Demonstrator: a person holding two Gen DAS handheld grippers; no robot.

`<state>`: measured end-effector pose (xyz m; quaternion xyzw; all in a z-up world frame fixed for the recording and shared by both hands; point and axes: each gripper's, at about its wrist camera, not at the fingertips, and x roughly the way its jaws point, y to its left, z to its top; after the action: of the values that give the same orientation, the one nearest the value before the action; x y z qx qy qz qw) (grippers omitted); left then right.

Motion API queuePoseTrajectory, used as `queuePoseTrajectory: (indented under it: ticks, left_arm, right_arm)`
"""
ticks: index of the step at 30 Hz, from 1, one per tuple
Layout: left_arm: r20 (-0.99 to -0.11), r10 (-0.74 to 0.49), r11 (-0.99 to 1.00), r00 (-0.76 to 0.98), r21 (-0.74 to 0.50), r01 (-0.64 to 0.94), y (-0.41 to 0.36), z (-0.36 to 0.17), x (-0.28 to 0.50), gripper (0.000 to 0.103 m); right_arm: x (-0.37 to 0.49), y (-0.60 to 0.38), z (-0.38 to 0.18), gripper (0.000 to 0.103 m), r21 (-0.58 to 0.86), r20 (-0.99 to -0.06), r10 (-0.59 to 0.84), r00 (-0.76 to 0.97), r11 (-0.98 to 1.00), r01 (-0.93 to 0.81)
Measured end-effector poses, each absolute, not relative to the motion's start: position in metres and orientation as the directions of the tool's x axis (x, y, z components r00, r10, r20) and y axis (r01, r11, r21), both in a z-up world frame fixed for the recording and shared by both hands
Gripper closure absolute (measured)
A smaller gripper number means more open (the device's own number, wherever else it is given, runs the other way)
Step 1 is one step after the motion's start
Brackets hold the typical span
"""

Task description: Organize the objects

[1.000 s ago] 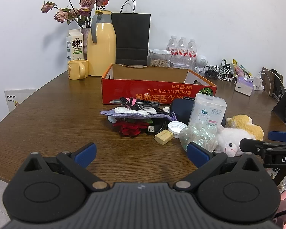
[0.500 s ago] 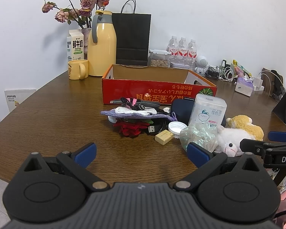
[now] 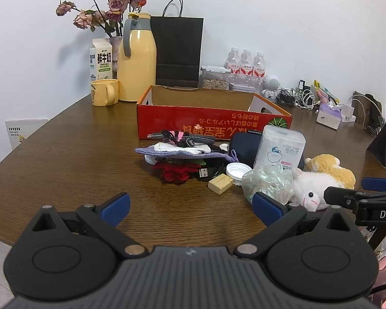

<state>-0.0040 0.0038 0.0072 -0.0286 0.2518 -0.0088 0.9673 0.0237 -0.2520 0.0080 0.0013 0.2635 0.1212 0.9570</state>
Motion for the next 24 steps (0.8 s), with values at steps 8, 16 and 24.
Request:
queuePoseTrajectory:
  ticks: [8, 16, 24]
  left_arm:
    - [-0.491, -0.021, 0.999, 0.871, -0.054, -0.007, 0.001, 0.005, 0.007, 0.0]
    - [-0.515, -0.026, 1.0, 0.857, -0.027, 0.015, -0.012, -0.001, 0.031, 0.0]
    - [-0.535, -0.115, 0.993, 0.837, -0.059, 0.099, -0.032, -0.005, 0.05, 0.001]
  right_arm:
    - [0.028, -0.261, 0.012, 0.0, 0.047, -0.484, 0.214, 0.849, 0.975, -0.219]
    - [0.057, -0.27, 0.022, 0.001, 0.025, -0.489, 0.227, 0.842, 0.969, -0.246]
    - [0.091, -0.278, 0.015, 0.018, 0.029, -0.556, 0.241, 0.796, 0.962, -0.271]
